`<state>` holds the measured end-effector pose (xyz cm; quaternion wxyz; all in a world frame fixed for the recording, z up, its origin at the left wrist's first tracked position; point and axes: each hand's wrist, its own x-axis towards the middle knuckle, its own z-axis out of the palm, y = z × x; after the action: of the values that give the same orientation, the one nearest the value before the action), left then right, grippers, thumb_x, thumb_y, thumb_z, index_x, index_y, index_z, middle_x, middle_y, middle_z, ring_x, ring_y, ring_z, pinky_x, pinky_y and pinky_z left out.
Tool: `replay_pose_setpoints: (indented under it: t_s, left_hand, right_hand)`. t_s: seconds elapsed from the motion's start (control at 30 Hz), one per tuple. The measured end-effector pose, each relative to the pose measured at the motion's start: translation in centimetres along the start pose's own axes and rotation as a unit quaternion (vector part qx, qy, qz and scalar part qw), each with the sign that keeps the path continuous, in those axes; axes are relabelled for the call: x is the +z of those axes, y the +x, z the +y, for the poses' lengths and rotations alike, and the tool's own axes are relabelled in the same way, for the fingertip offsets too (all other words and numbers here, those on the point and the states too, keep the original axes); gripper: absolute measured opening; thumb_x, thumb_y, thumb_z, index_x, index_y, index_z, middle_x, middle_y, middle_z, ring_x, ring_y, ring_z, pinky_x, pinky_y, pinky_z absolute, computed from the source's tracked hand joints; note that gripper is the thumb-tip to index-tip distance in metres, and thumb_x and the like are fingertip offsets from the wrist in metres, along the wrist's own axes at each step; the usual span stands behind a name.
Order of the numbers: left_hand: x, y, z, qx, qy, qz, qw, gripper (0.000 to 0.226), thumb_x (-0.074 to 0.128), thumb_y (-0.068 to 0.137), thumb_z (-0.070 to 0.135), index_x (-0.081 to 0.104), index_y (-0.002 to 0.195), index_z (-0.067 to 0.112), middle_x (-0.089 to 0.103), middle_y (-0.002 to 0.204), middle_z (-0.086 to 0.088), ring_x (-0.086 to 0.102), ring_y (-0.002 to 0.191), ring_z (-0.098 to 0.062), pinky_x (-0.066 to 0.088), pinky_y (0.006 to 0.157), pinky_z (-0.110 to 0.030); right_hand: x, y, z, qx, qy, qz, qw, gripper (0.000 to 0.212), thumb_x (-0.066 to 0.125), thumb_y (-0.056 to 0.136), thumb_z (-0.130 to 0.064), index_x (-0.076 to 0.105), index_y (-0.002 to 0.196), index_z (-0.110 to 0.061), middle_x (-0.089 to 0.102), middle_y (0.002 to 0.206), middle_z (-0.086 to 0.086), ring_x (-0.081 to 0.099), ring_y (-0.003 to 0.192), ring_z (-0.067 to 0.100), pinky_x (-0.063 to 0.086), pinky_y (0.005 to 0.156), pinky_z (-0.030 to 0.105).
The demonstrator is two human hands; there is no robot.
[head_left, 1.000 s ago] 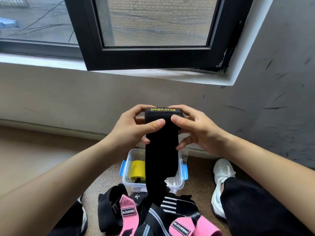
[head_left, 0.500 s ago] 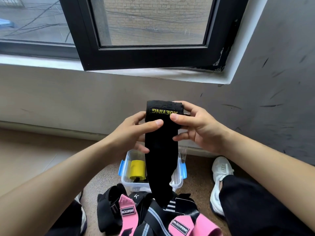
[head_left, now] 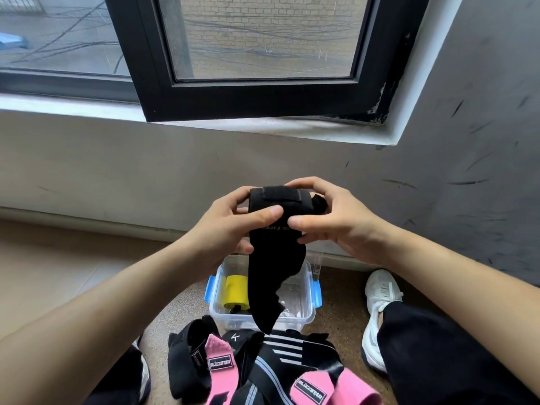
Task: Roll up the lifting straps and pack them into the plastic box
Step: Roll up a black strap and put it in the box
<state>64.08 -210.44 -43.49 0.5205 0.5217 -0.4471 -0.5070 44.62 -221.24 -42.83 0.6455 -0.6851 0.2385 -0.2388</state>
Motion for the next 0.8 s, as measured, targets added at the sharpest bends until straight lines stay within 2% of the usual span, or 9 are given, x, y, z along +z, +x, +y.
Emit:
replay_pose_setpoints:
  t_s: [0.13,0.23,0.33,0.43,0.57,0.67,0.8]
  left_hand:
    - [-0.05,-0.12,-0.08,0.029,0.023,0.012,0.999,0.049,0.082,0.076,0.023,0.067,0.123,0.025,0.074,0.101,-0.003,0.069,0.079,-0.015,0.046,0.055,-0.023]
    - [0.14,-0.23,-0.04,0.053,0.037,0.022,0.998,0.054,0.084,0.075,0.018,0.066,0.125,0.028,0.076,0.106,-0.002,0.072,0.089,-0.018,0.049,0.06,-0.027]
    - [0.27,-0.25,0.0,0.066,0.034,0.036,0.997,0.058,0.087,0.075,0.012,0.065,0.127,0.026,0.076,0.108,-0.001,0.073,0.091,-0.017,0.054,0.062,-0.027]
    - [0.35,-0.26,0.01,0.064,0.026,0.031,0.997,0.062,0.083,0.07,0.015,0.063,0.128,0.023,0.075,0.111,-0.006,0.073,0.094,-0.018,0.058,0.068,-0.029]
    - [0.21,-0.17,-0.07,0.037,0.015,0.011,0.999,0.063,0.088,0.075,0.011,0.062,0.131,0.026,0.072,0.119,-0.007,0.073,0.108,-0.021,0.06,0.08,-0.032]
    - [0.16,-0.1,0.19,-0.011,-0.016,-0.01,1.0,0.052,0.074,0.082,0.032,0.06,0.132,0.028,0.071,0.126,-0.002,0.072,0.113,-0.021,0.06,0.089,-0.038]
    - [0.1,-0.2,0.5,-0.091,-0.016,-0.02,0.996,0.059,0.066,0.081,0.057,0.064,0.13,0.024,0.074,0.121,-0.004,0.074,0.107,-0.024,0.06,0.091,-0.042]
  right_hand:
    - [-0.15,0.04,-0.29,0.077,0.055,-0.013,0.995,0.043,0.074,0.084,-0.032,0.066,0.123,-0.016,0.066,0.104,0.003,0.067,0.095,0.019,0.058,0.078,0.034]
    - [-0.1,-0.18,-0.6,0.108,0.048,-0.026,0.993,0.047,0.071,0.089,-0.042,0.064,0.127,-0.015,0.064,0.102,0.004,0.065,0.088,0.02,0.057,0.067,0.031]
    - [0.23,-0.38,-0.76,0.117,0.047,-0.037,0.991,0.052,0.069,0.086,-0.043,0.062,0.13,-0.017,0.067,0.104,0.004,0.068,0.085,0.021,0.058,0.058,0.03]
    - [0.43,-0.21,-0.47,0.11,0.048,-0.019,0.993,0.053,0.074,0.084,-0.039,0.061,0.129,-0.015,0.066,0.104,0.007,0.067,0.085,0.021,0.059,0.066,0.033]
    - [0.36,0.09,-0.04,0.093,0.052,0.001,0.994,0.048,0.077,0.084,-0.038,0.065,0.125,-0.017,0.069,0.105,0.006,0.067,0.092,0.023,0.058,0.072,0.035]
    - [0.48,0.05,-0.03,0.069,0.06,0.014,0.996,0.047,0.078,0.082,-0.034,0.065,0.124,-0.017,0.071,0.105,0.003,0.069,0.093,0.02,0.057,0.071,0.032]
    - [0.48,0.05,0.08,0.038,0.075,0.024,0.996,0.052,0.08,0.075,-0.024,0.063,0.125,-0.019,0.07,0.112,0.002,0.072,0.101,0.021,0.057,0.077,0.036]
